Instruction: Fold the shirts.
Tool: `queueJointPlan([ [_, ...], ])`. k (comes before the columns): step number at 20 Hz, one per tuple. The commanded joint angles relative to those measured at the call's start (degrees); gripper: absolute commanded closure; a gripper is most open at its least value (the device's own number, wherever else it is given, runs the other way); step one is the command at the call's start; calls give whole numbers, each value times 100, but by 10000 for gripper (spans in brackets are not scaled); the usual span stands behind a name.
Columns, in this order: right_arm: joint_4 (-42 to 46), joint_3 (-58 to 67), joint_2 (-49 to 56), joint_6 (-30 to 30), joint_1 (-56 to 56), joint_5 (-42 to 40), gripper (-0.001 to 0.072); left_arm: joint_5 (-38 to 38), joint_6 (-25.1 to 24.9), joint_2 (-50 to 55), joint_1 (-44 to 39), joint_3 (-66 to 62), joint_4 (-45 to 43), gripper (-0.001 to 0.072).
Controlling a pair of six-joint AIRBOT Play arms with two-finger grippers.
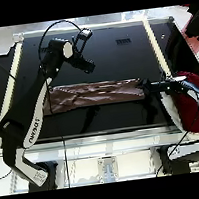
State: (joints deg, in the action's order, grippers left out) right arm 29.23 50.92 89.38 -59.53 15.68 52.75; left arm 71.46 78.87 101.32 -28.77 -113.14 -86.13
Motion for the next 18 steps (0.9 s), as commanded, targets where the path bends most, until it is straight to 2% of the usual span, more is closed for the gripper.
queueJointPlan([
  [1, -44, 396, 103, 4, -264, -15, 398, 164, -4, 111, 7, 9, -7, 257],
  [2, -57, 481, 101, 0, -264, 31, 526, 304, -4, 195, 7, 11, -15, 289],
  [3, -48, 581, 103, -4, -262, 125, 688, 468, -7, 286, 7, 11, -44, 360],
  [4, -48, 682, 103, -22, -258, 258, 699, 664, -4, 404, 7, 11, -44, 451],
  [5, -48, 815, 103, -39, -258, 450, 700, 850, -7, 538, 7, 11, -44, 592],
  [6, -55, 955, 101, -46, -264, 684, 700, 986, -15, 664, 7, 11, -42, 687],
  [9, -52, 1537, 98, -264, -295, 1440, 700, 1084, -24, 1064, -4, 11, 20, 691],
  [11, -52, 2013, 96, -420, -472, 1803, 701, 1093, -26, 1305, -4, 11, 358, 691],
  [18, -39, 3773, 96, -901, -1617, 1827, 702, 1416, -24, 1766, 52, 13, 564, 691],
])
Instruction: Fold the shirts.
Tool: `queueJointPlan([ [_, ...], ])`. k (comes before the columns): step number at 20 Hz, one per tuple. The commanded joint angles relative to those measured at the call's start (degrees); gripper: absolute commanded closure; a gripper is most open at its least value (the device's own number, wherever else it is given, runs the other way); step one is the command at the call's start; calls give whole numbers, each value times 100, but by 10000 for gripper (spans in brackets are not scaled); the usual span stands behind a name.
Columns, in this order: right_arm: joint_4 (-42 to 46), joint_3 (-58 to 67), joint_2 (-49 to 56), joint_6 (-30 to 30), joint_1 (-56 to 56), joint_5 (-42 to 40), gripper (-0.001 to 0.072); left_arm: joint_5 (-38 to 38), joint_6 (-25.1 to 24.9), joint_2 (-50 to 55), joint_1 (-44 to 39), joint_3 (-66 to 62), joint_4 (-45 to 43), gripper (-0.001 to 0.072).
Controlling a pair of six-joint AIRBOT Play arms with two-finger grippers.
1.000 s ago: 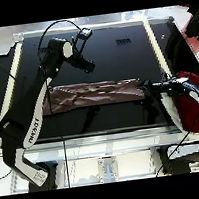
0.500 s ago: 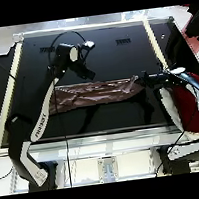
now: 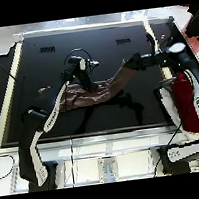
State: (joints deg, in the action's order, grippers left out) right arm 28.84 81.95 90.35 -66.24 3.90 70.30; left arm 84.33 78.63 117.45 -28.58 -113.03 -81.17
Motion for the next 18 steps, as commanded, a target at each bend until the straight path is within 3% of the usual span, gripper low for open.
queueJointPlan([
  [1, 11, 861, 0, -236, -608, 61, 702, 129, 0, 173, 48, 2, 81, 691],
  [8, 623, 1637, 0, -741, -1611, 4, 702, 168, 7, 140, 155, 0, 74, 691],
  [11, 636, 1707, 2, -815, -1978, -120, 703, 227, 17, -424, 568, -2, 66, 691],
  [14, 656, 1707, 17, -815, -2544, -669, 703, 426, -199, -1268, 1255, 0, 61, 691],
  [18, 754, 1709, 328, -837, -3547, -2000, 704, 511, -195, -2212, 2299, 0, 68, 691],
])
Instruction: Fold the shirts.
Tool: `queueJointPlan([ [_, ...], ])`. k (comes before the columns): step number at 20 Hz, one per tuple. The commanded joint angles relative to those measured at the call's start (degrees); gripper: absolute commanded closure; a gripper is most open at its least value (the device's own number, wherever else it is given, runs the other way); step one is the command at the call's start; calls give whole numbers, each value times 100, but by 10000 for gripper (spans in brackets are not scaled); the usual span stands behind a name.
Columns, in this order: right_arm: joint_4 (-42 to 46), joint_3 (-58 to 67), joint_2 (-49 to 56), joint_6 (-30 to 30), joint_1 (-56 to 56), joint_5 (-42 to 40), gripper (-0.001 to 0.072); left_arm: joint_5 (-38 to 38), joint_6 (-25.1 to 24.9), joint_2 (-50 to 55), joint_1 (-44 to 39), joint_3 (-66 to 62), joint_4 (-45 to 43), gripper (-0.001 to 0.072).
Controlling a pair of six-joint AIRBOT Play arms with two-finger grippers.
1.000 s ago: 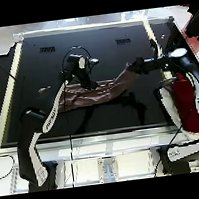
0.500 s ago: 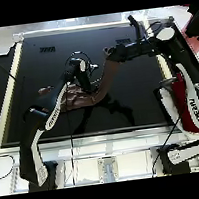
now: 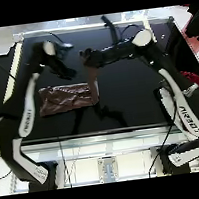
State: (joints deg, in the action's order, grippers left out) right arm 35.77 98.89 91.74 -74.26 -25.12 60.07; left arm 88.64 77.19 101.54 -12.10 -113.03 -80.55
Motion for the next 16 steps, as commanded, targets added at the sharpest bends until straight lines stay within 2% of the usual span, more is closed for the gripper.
queueJointPlan([
  [1, 52, 15, 341, -74, -898, -1344, 703, 81, -50, -793, 870, 0, 7, 691],
  [4, 24, 13, 879, -356, -1615, -2605, 695, 85, -50, -1213, 1429, 0, 7, 691],
  [5, -33, 15, 1010, -525, -1812, -3128, 584, 98, -50, -1307, 1561, 0, 7, 691],
  [6, -166, 15, 1078, -682, -1965, -3552, 365, 142, -50, -1386, 1674, 0, 7, 691],
  [7, -323, 15, 1088, -754, -2085, -3899, 213, 179, -50, -1438, 1757, 0, 7, 691],
  [9, -251, 70, 1056, -741, -2157, -4009, 207, 208, -50, -1471, 1856, 0, 7, 691],
  [11, 101, 199, 1038, -728, -2028, -3611, 207, 208, -52, -1469, 1862, 0, 9, 691],
  [13, 658, 372, 1038, -730, -1709, -2761, 207, 210, -50, -1469, 1853, 0, 9, 691],
  [15, 1620, 529, 1038, -802, -1191, -1609, 213, 210, -52, -1469, 1853, 0, 7, 691],
  [16, 2146, 549, 1038, -1019, -881, -1025, 252, 208, -52, -1469, 1853, 0, 7, 691],
])
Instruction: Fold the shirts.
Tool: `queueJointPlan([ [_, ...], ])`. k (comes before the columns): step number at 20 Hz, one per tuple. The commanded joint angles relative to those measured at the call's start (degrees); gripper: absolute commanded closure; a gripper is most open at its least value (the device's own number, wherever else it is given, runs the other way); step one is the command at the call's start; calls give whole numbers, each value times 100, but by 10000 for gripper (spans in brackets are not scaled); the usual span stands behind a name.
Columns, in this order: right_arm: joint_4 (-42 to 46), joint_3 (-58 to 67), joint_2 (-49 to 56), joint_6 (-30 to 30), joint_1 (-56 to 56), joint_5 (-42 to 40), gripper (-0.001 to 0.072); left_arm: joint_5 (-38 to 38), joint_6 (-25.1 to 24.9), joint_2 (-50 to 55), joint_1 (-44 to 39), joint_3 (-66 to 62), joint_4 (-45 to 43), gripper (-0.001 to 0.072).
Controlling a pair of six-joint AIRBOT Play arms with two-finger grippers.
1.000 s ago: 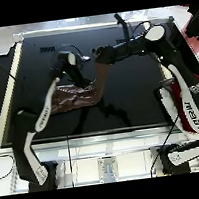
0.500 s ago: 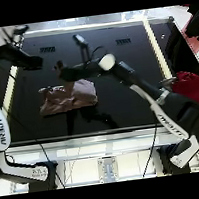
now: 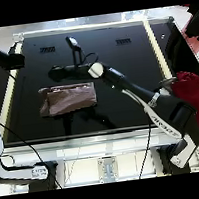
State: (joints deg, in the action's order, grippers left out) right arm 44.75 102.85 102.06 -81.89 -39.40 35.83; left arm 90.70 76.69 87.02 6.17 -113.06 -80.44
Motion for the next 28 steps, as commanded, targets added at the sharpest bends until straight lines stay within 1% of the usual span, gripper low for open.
queueJointPlan([
  [1, 1814, 149, 11, -601, 868, 1985, 267, 2, -2, -17, 28, 2, -4, 691],
  [2, 2284, 114, 13, -968, 1161, 2452, 266, 0, -2, -17, 28, 2, -4, 691],
  [3, 2546, 11, 15, -1290, 1447, 2734, 265, -2, -2, -17, 26, 2, -4, 691],
  [5, 2527, -363, 20, -1572, 1838, 2658, 264, -2, -2, -17, 28, 2, -4, 691],
  [7, 2181, -833, 92, -1862, 2006, 2334, 263, 0, -2, -17, 26, 2, -4, 691],
  [9, 1443, -1185, 289, -1834, 2004, 2201, 270, 0, -2, -17, 28, 2, -4, 690],
  [10, 992, -1279, 433, -1628, 1963, 2203, 349, 0, -2, -17, 28, 2, -7, 691],
  [11, 632, -1307, 570, -1408, 1923, 2199, 369, 0, -2, -17, 28, 2, -4, 691],
  [13, -79, -1303, 831, -1104, 1864, 2159, 361, 2, -2, -17, 28, 2, -4, 691],
  [14, -376, -1303, 940, -1025, 1864, 2177, 266, 2, -2, -17, 28, 2, -4, 690],
  [15, -625, -1303, 1051, -960, 1864, 2221, 116, 0, -2, -17, 26, 2, -7, 691],
  [16, -782, -1303, 1132, -944, 1864, 2282, 85, 0, -4, -17, 26, 2, -7, 691],
  [19, -990, -1298, 1287, -881, 1788, 2247, 87, 0, -4, -17, 28, 2, -7, 691],
  [21, -1320, -1298, 1333, -566, 1709, 2186, 92, 0, -4, -17, 28, 2, -4, 690],
  [23, -1620, -1298, 1368, -407, 1602, 2033, 99, 0, -4, -17, 28, 2, -4, 691],
  [24, -1735, -1296, 1386, -385, 1561, 1985, 111, 0, -7, -17, 26, 2, -4, 691],
  [26, -1996, -1296, 1432, -212, 1460, 1926, 247, 0, -4, -17, 26, 2, -7, 691],
  [27, -2044, -1296, 1432, -179, 1403, 1836, 299, 0, -4, -17, 26, 2, -7, 691],
  [28, -2133, -1296, 1432, -118, 1353, 1725, 417, 0, -4, -17, 26, 2, -4, 691],
])
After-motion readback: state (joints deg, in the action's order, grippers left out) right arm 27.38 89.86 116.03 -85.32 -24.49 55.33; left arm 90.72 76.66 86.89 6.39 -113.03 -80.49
